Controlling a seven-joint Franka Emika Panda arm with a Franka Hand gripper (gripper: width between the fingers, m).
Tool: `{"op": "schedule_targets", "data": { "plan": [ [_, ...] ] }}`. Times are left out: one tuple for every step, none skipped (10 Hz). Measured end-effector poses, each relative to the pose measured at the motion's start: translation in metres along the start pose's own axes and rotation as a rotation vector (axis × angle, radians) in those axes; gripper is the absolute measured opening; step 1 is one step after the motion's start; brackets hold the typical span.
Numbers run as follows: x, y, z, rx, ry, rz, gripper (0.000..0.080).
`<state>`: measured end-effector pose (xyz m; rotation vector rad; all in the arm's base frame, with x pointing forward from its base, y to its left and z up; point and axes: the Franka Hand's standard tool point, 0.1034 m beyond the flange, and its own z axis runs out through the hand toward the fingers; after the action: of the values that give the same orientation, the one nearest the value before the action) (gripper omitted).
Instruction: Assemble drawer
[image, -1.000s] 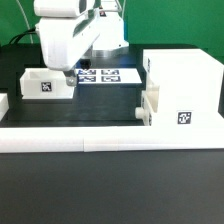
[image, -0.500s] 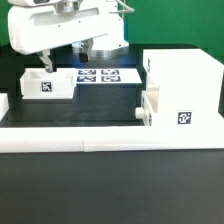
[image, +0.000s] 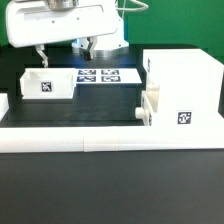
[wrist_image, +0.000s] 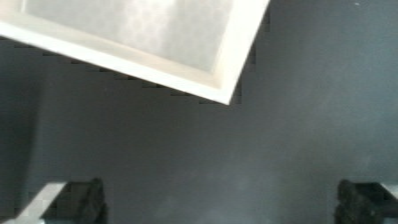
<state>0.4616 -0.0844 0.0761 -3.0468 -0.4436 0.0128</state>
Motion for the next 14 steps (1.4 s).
{"op": "schedule_targets", "data": {
  "plan": [
    [0.000,-0.002,0.002,-0.003,0.003,0.097,0.0649],
    [-0.006,-0.012,0.012,-0.009,-0.011,0.240,0.0649],
    [-0.014,-0.014,0.019,-0.022,-0.016,0.225,0.0649],
    [-0.023,-0.019,0.025,-0.025,-0.020,0.229,0.0649],
    [-0.031,-0.024,0.030,-0.024,-0.028,0.227,0.0649],
    [-0.041,-0.024,0.034,-0.020,-0.039,0.199,0.0649],
    [-0.047,-0.021,0.037,-0.020,-0.034,0.184,0.0649],
    [-0.057,-0.019,0.043,-0.017,-0.028,0.194,0.0649],
    [-0.063,-0.016,0.050,-0.015,-0.022,0.204,0.0649],
    [-0.069,-0.014,0.058,-0.006,-0.032,0.213,0.0649],
    [-0.071,-0.013,0.063,-0.008,-0.025,0.227,0.0649],
    [-0.071,-0.012,0.067,-0.008,-0.020,0.243,0.0649],
    [-0.072,-0.011,0.070,-0.009,-0.015,0.257,0.0649],
    [-0.072,-0.010,0.071,-0.013,-0.007,0.259,0.0649]
  ]
}}
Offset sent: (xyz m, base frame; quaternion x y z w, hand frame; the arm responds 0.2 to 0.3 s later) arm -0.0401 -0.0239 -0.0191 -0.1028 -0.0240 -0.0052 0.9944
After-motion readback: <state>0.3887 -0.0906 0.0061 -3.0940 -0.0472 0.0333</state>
